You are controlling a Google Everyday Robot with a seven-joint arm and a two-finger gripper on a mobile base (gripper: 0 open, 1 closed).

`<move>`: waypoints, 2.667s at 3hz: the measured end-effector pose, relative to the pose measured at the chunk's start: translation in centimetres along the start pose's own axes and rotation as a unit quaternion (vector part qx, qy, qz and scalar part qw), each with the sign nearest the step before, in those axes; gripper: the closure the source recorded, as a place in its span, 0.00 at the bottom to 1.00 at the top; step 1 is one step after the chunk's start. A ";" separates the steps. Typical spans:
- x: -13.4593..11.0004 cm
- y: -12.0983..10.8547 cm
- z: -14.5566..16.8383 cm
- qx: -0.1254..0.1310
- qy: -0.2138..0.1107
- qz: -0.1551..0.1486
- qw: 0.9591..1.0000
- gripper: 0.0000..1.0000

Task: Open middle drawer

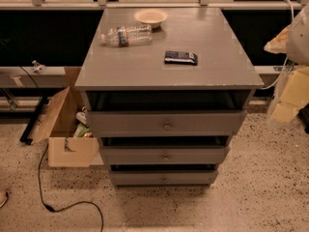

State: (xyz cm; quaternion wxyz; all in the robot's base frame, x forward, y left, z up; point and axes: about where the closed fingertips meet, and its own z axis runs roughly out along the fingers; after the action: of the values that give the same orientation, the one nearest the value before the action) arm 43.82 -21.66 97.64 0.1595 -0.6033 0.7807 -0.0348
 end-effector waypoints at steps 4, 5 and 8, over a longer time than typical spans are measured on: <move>4.0 4.8 17.1 -0.094 -0.115 0.023 0.989 0.00; 5.2 6.5 21.1 -0.134 -0.126 0.041 0.982 0.00; 6.9 4.9 29.7 -0.125 -0.142 0.007 0.982 0.00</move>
Offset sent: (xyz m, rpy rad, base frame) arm 0.0079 -0.0013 -0.1218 0.1831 0.0706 0.0730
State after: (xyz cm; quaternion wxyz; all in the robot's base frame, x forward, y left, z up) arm 46.38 -22.75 66.88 0.1927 -0.6115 0.7526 0.1505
